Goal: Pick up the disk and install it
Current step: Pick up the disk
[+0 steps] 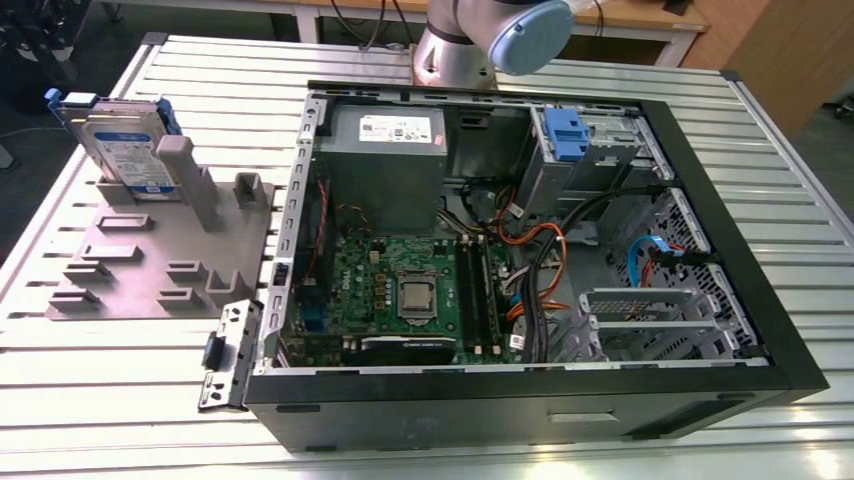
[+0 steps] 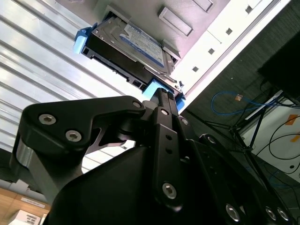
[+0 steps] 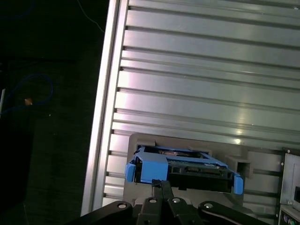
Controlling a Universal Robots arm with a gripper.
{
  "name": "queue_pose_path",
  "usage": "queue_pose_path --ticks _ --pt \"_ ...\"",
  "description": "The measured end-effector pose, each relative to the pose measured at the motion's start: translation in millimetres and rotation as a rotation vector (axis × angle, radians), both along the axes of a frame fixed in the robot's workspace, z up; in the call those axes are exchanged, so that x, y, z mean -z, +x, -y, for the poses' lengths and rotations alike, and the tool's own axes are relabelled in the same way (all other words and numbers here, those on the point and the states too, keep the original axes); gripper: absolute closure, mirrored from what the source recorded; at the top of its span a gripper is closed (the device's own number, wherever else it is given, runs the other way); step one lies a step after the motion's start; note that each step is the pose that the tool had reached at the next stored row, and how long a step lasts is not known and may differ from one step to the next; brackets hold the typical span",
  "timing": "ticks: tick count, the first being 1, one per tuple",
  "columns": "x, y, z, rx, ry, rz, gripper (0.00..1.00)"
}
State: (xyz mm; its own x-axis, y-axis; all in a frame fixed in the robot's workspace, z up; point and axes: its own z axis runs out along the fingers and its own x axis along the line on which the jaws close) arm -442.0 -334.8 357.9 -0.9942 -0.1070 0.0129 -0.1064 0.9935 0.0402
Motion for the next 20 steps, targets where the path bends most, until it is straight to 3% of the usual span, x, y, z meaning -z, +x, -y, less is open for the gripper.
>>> queue_pose_path --ticks 13,20 --pt "0.0 0.0 0.0 -0.005 0.0 0.0 0.89" --pt "0.0 0.0 0.0 -0.071 0.0001 0.0 0.89"
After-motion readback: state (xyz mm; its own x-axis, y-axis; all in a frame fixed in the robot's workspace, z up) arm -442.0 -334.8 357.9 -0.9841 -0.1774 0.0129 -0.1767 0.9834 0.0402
